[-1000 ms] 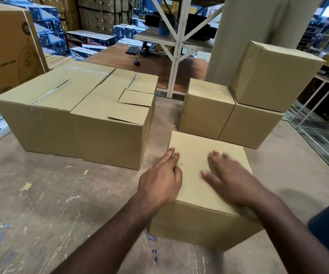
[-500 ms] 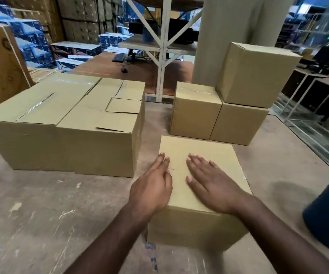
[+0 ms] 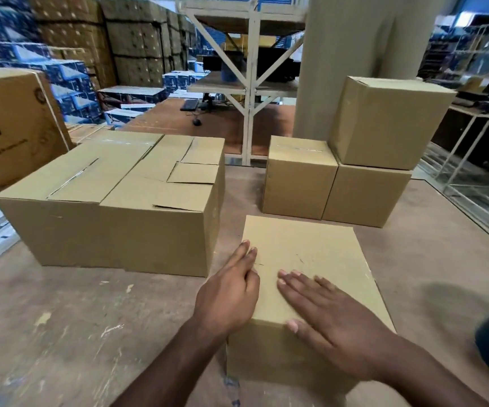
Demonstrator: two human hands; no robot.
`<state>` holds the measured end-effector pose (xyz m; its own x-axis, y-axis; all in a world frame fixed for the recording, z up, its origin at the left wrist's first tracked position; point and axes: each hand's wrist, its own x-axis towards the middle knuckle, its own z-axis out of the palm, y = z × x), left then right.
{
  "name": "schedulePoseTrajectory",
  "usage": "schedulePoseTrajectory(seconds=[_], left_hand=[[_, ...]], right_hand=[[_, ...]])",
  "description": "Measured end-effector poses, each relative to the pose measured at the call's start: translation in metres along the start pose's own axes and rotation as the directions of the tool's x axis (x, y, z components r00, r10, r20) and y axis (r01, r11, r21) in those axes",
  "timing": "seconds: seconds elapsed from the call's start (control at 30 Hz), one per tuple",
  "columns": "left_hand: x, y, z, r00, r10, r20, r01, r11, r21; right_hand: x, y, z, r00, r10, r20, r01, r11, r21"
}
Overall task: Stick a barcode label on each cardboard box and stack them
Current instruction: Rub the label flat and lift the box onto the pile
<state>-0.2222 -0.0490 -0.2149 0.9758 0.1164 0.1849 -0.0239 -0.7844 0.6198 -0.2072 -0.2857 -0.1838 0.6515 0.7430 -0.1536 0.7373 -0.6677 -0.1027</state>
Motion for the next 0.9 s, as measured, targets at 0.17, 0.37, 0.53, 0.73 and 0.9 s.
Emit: schedulePoseTrajectory(seconds=[0.17,0.37,0.53,0.73,0.9], left_hand=[[-0.01,-0.009,0.001,0.997,-0.043,0.06,0.069,0.829,-0.556],[-0.044,-0.034,0.046,0.846,-0.277,0.456,0.519,0.622,-0.586],[-0.047,-0.003,0.076,0.777,-0.37,0.51,0.628,0.401,-0.667],[-0.027,0.043,0.041,0.939,-0.27,0.214,0.319,0.444,-0.837],[-0.016,0.071,0.006,0.987,-0.161,0.007,0.084,0.481,-0.873]], right_hand=[[-0.026,0.072,0.002,0.957,0.25,-0.146,-0.221,0.957,0.185],[-0.073,0.117,0.029,0.845,0.421,-0.328,-0.134,0.762,0.633],[-0.116,0.132,0.053,0.666,0.693,-0.278,-0.098,0.45,0.888],[-0.138,0.123,0.067,0.592,0.737,-0.325,0.176,0.276,0.945],[-0.105,0.099,0.07,0.635,0.732,-0.248,0.32,0.043,0.946]])
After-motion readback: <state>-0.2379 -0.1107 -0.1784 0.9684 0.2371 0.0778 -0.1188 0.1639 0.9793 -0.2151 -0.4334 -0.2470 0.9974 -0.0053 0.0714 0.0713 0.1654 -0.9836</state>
